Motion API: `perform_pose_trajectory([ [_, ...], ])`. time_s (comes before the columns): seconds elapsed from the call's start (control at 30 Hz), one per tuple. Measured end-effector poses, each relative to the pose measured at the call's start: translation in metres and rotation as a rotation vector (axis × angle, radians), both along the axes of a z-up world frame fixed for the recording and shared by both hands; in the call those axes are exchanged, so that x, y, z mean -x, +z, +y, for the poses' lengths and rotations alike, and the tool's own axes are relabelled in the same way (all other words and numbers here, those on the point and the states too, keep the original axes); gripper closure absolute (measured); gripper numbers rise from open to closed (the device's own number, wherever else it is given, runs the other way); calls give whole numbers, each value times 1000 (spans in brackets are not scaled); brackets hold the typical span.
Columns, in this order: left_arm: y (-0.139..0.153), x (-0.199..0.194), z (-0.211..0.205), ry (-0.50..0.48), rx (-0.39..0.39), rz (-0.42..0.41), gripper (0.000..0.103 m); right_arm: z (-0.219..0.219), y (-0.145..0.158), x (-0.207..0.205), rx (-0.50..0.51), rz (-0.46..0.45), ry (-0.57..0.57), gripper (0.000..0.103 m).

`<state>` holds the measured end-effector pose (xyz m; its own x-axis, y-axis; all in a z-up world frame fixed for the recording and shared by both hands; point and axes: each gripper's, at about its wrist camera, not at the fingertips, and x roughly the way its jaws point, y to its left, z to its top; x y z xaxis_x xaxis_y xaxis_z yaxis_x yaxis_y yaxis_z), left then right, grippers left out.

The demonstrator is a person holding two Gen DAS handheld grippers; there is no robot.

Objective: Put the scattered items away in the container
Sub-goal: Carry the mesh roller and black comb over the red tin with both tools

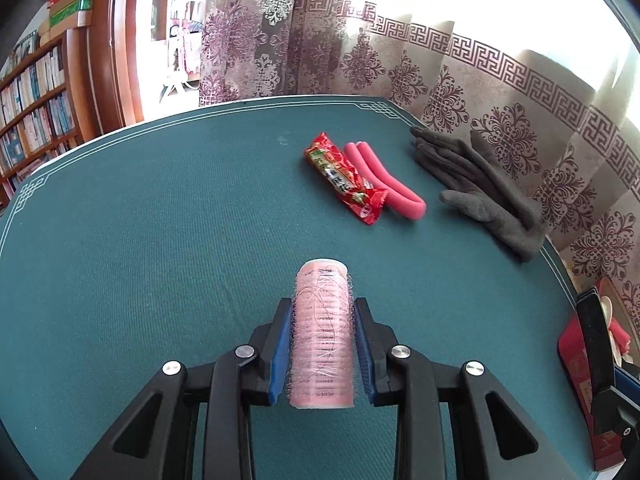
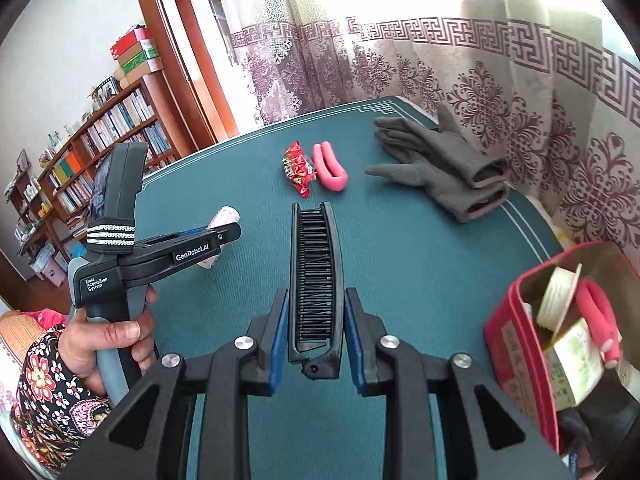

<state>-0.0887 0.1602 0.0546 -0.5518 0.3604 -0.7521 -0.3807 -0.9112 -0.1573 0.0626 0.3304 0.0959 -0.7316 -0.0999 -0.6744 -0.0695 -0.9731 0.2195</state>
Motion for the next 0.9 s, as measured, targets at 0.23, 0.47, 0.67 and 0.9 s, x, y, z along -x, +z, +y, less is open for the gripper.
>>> perform_pose_trajectory([
  [0.23, 21, -43, 47, -111, 1, 30, 72, 49, 16, -60, 0, 55, -126, 74],
  [0.47, 41, -85, 93, -234, 1, 65, 72, 104, 30, -110, -16, 100, -277, 74],
  [0.67, 46, -113, 123, -308, 15, 74, 72, 141, 26, -135, -3, 88, -359, 74],
  [0.9, 46, -133, 142, -346, 33, 70, 72, 165, 12, -137, -44, 40, -396, 74],
])
